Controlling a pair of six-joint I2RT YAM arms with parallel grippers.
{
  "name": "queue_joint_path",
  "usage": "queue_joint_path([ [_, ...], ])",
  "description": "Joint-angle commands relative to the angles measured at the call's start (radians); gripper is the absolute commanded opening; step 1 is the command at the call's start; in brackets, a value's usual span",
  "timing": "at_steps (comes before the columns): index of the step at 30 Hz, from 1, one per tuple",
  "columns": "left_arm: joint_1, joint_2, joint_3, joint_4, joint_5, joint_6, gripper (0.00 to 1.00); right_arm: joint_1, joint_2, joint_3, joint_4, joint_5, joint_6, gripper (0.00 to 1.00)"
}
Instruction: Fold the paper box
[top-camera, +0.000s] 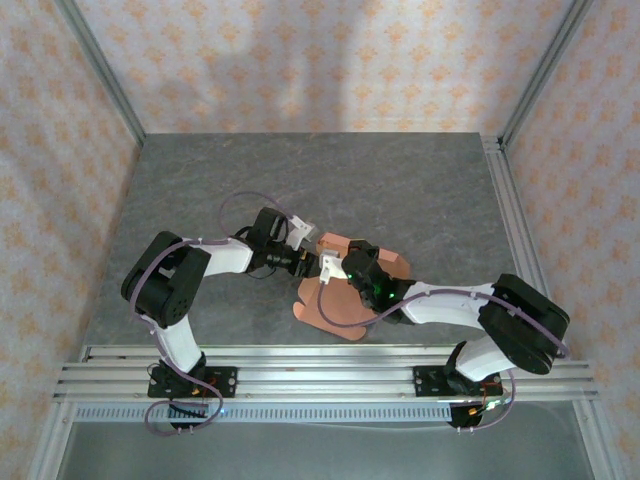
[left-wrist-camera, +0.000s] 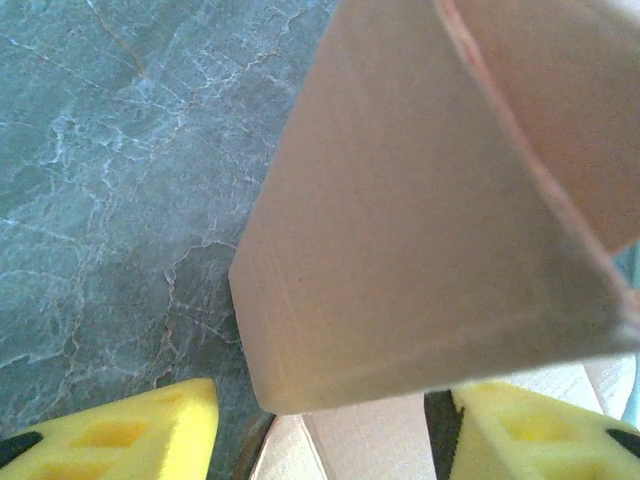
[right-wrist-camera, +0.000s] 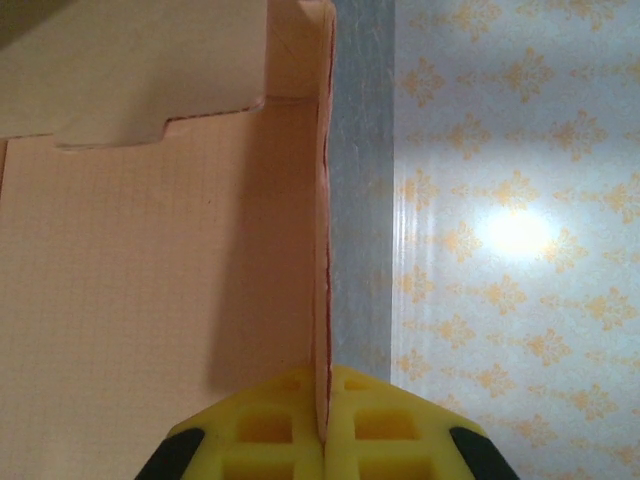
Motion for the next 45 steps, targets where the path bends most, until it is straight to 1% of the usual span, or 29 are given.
queue_joint_path([
  [1, -0.009, 0.001, 0.027, 0.039, -0.023, -0.014, 0.56, 0.011, 0.012, 0.027, 0.011, 0.019, 0.024, 0.00],
  [4, -0.009, 0.001, 0.030, 0.045, -0.034, -0.033, 0.55, 0.012, 0.021, 0.028, 0.016, 0.020, 0.026, 0.00],
  [10, -0.009, 0.020, 0.033, 0.077, -0.126, -0.120, 0.53, 0.018, 0.034, 0.031, 0.033, 0.026, 0.034, 0.00],
  [14, -0.010, 0.034, 0.037, 0.106, -0.146, -0.171, 0.49, 0.023, 0.036, 0.030, 0.038, 0.033, 0.037, 0.00],
  [19, -0.017, 0.032, 0.041, 0.106, -0.155, -0.189, 0.46, 0.028, 0.042, 0.027, 0.048, 0.048, 0.042, 0.00],
  [21, -0.019, 0.030, 0.041, 0.105, -0.158, -0.193, 0.43, 0.031, 0.044, 0.028, 0.052, 0.054, 0.044, 0.00],
  [22, -0.022, 0.030, 0.042, 0.102, -0.160, -0.193, 0.38, 0.034, 0.047, 0.028, 0.057, 0.055, 0.044, 0.00],
  [27, -0.032, 0.022, 0.047, 0.097, -0.171, -0.197, 0.36, 0.041, 0.053, 0.031, 0.075, 0.060, 0.052, 0.00],
  [28, -0.033, 0.020, 0.048, 0.094, -0.176, -0.197, 0.30, 0.043, 0.053, 0.031, 0.078, 0.062, 0.056, 0.00],
  [30, -0.040, 0.012, 0.048, 0.084, -0.192, -0.194, 0.29, 0.045, 0.054, 0.030, 0.082, 0.064, 0.063, 0.01],
  [33, -0.052, -0.020, 0.048, 0.054, -0.247, -0.182, 0.28, 0.049, 0.053, 0.028, 0.087, 0.065, 0.076, 0.01],
  [35, -0.062, -0.039, 0.059, 0.012, -0.296, -0.169, 0.22, 0.050, 0.053, 0.030, 0.089, 0.064, 0.083, 0.01],
  [39, -0.084, -0.075, 0.068, -0.040, -0.369, -0.150, 0.20, 0.052, 0.053, 0.027, 0.108, 0.073, 0.098, 0.02],
  [40, -0.090, -0.081, 0.070, -0.050, -0.392, -0.145, 0.15, 0.054, 0.050, 0.024, 0.111, 0.075, 0.104, 0.04],
  [41, -0.096, -0.087, 0.072, -0.058, -0.413, -0.143, 0.14, 0.053, 0.046, 0.022, 0.113, 0.076, 0.110, 0.05],
  [44, -0.108, -0.094, 0.079, -0.075, -0.448, -0.129, 0.13, 0.053, 0.032, 0.013, 0.112, 0.073, 0.135, 0.11],
  [45, -0.110, -0.094, 0.082, -0.075, -0.454, -0.126, 0.12, 0.054, 0.026, 0.011, 0.111, 0.069, 0.144, 0.14],
])
